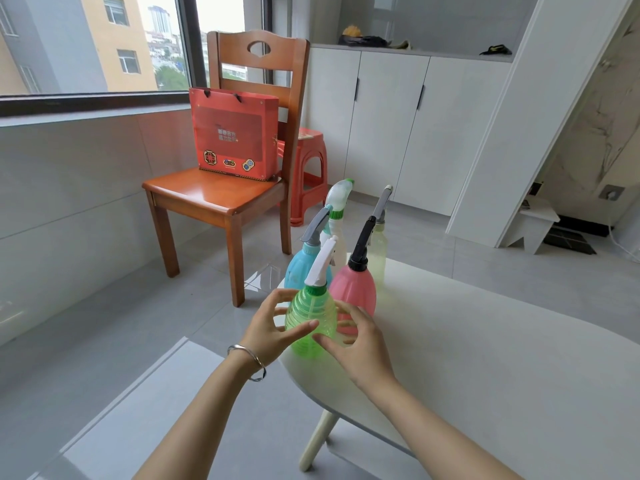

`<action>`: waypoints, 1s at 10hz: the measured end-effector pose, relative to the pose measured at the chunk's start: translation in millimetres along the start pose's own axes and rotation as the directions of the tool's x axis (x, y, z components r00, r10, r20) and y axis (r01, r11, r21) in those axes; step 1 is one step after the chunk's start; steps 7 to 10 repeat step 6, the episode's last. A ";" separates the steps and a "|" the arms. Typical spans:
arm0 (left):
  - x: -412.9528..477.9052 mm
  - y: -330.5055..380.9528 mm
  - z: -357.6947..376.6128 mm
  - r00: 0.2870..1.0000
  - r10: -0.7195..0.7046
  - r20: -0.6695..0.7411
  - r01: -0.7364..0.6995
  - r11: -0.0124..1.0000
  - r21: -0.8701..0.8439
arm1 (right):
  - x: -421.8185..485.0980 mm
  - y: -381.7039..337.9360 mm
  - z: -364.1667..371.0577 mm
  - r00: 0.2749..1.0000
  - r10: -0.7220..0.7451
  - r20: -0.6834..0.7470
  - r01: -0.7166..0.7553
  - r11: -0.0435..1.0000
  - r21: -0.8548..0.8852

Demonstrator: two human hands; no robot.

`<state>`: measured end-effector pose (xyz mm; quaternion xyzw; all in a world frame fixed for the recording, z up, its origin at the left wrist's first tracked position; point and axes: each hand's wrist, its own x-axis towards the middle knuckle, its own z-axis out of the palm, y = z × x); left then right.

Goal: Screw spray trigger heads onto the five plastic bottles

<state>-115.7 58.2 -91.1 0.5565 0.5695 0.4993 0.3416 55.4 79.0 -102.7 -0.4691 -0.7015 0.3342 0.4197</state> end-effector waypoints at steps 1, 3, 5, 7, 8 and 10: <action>-0.7 1.6 0.3 1.000 -0.012 0.007 0.012 1.000 0.000 | 0.7 0.5 0.2 1.000 -0.009 -0.002 0.009 1.000 0.000; -2.1 3.3 0.1 0.999 -0.027 0.031 0.027 1.000 0.012 | 0.5 2.2 0.1 1.000 -0.024 -0.001 0.024 1.000 -0.007; -3.4 2.8 -0.1 0.999 -0.019 0.042 0.019 1.000 0.016 | 0.9 -21.6 -16.9 0.999 0.006 -0.039 -0.005 0.999 0.032; -5.4 2.7 -0.6 0.999 -0.042 0.031 0.042 0.999 0.013 | 12.9 -63.2 -49.9 0.990 -0.028 -0.141 0.069 0.954 0.293; -5.4 2.7 -0.6 0.999 -0.042 0.031 0.042 0.999 0.013 | 12.9 -63.2 -49.9 0.990 -0.028 -0.141 0.069 0.954 0.293; -5.4 2.7 -0.6 0.999 -0.042 0.031 0.042 0.999 0.013 | 12.9 -63.2 -49.9 0.990 -0.028 -0.141 0.069 0.954 0.293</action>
